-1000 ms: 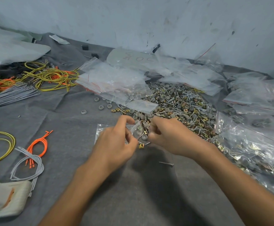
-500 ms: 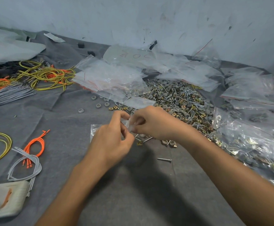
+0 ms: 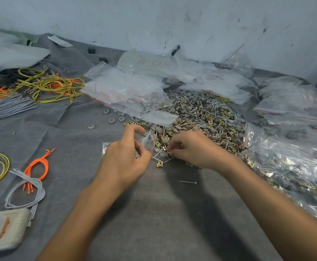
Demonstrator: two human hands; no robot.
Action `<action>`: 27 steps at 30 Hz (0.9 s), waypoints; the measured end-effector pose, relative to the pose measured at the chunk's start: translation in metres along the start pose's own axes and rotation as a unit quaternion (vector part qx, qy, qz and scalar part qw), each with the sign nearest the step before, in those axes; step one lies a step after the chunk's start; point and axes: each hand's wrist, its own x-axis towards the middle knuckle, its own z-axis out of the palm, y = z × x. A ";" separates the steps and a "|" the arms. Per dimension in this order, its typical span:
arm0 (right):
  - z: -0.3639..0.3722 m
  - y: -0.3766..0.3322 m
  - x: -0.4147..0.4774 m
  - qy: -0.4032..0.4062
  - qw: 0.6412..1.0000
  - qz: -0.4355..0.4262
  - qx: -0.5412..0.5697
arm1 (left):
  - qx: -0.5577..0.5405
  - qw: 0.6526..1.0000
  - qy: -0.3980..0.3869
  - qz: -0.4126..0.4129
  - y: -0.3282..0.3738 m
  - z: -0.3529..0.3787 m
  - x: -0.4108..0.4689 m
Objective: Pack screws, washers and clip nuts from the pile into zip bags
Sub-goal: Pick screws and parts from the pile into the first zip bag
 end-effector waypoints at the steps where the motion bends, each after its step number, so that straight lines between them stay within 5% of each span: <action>1: 0.004 -0.003 0.001 -0.005 1.000 -0.014 -0.023 | -0.001 1.000 0.001 -0.001 0.000 0.000 0.000; 17: 0.017 -0.027 0.003 0.025 0.967 -0.110 -0.229 | -0.018 1.000 0.004 -0.009 -0.001 -0.004 0.000; 22: 0.007 -0.012 -0.008 0.080 0.990 -0.064 -0.095 | -0.019 1.000 -0.002 -0.002 0.002 -0.003 -0.002; 27: 0.005 -0.006 -0.007 0.032 0.994 -0.072 -0.081 | -0.029 1.000 -0.003 0.005 0.001 -0.004 -0.003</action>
